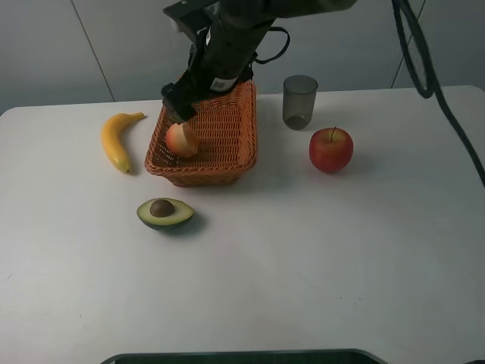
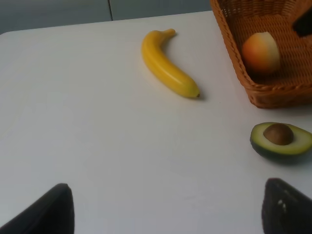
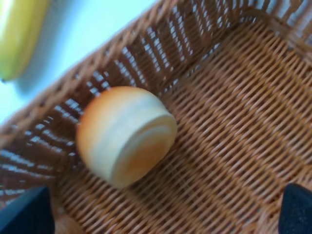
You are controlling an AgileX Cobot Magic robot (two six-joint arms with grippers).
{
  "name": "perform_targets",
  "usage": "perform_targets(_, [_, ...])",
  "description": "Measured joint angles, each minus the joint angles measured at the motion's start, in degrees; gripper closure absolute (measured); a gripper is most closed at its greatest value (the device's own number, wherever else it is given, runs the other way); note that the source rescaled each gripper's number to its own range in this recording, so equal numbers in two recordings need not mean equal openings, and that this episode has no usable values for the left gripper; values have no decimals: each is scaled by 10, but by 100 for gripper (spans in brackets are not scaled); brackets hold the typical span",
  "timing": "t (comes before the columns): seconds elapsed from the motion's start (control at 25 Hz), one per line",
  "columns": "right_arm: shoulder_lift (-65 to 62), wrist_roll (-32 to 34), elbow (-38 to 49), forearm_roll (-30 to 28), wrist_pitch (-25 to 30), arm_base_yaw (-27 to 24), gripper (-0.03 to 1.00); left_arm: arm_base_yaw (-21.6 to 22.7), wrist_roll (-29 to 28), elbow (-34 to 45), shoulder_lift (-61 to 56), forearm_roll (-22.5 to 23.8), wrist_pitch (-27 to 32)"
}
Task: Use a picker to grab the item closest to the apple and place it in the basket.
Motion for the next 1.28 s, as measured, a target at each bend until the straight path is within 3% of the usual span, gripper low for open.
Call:
perform_targets(0.36, [-116, 43, 69, 17, 114, -54, -3, 0, 0, 0, 0, 0, 0])
perform_targets(0.6, [-228, 92, 198, 18, 128, -149, -3, 0, 0, 0, 0, 0, 0])
perform_targets(1.0, [-456, 103, 389, 18, 136, -356, -3, 0, 0, 0, 0, 0, 0])
perform_targets(1.28, [-645, 104, 491, 16, 138, -385, -3, 0, 0, 0, 0, 0, 0])
